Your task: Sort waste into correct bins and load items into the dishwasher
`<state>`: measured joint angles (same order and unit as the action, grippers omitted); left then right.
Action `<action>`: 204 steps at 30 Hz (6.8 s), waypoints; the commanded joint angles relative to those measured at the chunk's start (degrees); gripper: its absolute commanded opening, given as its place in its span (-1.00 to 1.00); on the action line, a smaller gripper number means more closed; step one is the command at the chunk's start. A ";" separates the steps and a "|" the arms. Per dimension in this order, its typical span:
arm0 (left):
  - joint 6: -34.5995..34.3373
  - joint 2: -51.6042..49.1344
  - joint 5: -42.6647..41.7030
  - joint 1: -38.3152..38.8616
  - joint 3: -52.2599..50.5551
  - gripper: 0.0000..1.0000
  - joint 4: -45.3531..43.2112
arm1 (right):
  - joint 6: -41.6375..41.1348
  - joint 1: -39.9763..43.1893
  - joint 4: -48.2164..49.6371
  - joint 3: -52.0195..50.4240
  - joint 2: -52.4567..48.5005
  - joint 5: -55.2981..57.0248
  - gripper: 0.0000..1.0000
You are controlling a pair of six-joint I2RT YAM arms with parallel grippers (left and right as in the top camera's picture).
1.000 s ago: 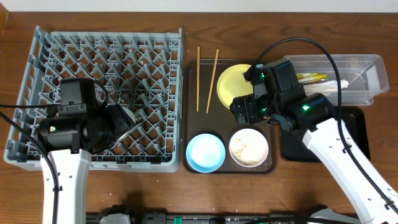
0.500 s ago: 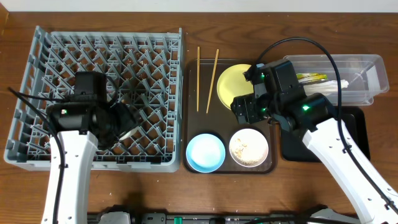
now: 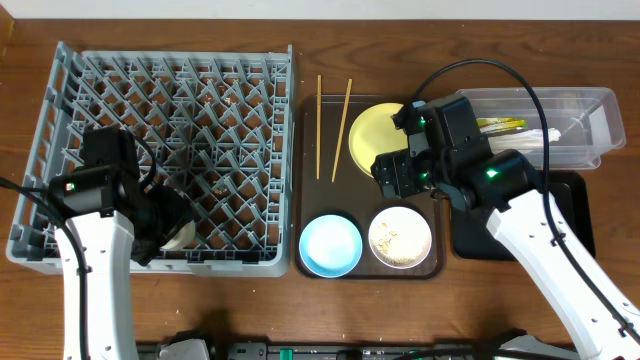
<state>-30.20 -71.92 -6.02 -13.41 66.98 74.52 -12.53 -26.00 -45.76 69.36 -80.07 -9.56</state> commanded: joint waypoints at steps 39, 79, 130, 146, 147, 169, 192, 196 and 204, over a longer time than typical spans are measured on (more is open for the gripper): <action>21.92 2.21 -21.79 12.68 8.26 0.66 -10.16 | -8.70 -0.55 -0.79 0.26 0.28 9.09 0.35; 17.00 0.39 -15.15 28.76 8.26 0.80 -19.54 | -24.83 -10.40 -7.72 -2.73 -21.46 4.72 -0.47; 17.03 0.39 -15.08 28.76 8.26 0.81 -18.95 | -1.29 13.81 -4.24 -2.19 -5.18 -21.84 -0.98; 17.03 0.39 -14.01 28.76 8.26 0.81 -18.91 | 12.79 47.78 1.20 -17.16 -2.38 -59.78 -0.98; 17.03 0.39 -14.03 28.76 8.26 0.81 -18.91 | 12.74 49.66 3.23 -19.08 -2.38 -61.13 -0.98; 17.03 0.39 -14.03 28.76 8.26 0.82 -18.91 | 18.08 61.18 8.48 -24.57 -2.36 -77.07 -0.98; 17.00 0.39 -14.05 28.76 8.26 0.82 -18.84 | 13.84 60.61 6.19 -24.57 -2.43 -66.88 -0.97; 17.03 0.39 -14.03 28.76 8.26 0.82 -18.91 | 17.31 60.46 5.09 -24.57 -2.29 -71.80 -0.98; 17.00 0.39 -14.03 28.76 8.26 0.82 -18.93 | 12.57 60.41 6.45 -24.46 -2.23 -65.00 -0.97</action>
<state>-13.28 -71.26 -20.62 15.18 74.41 55.51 1.56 34.92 -39.35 44.86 -82.61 -76.03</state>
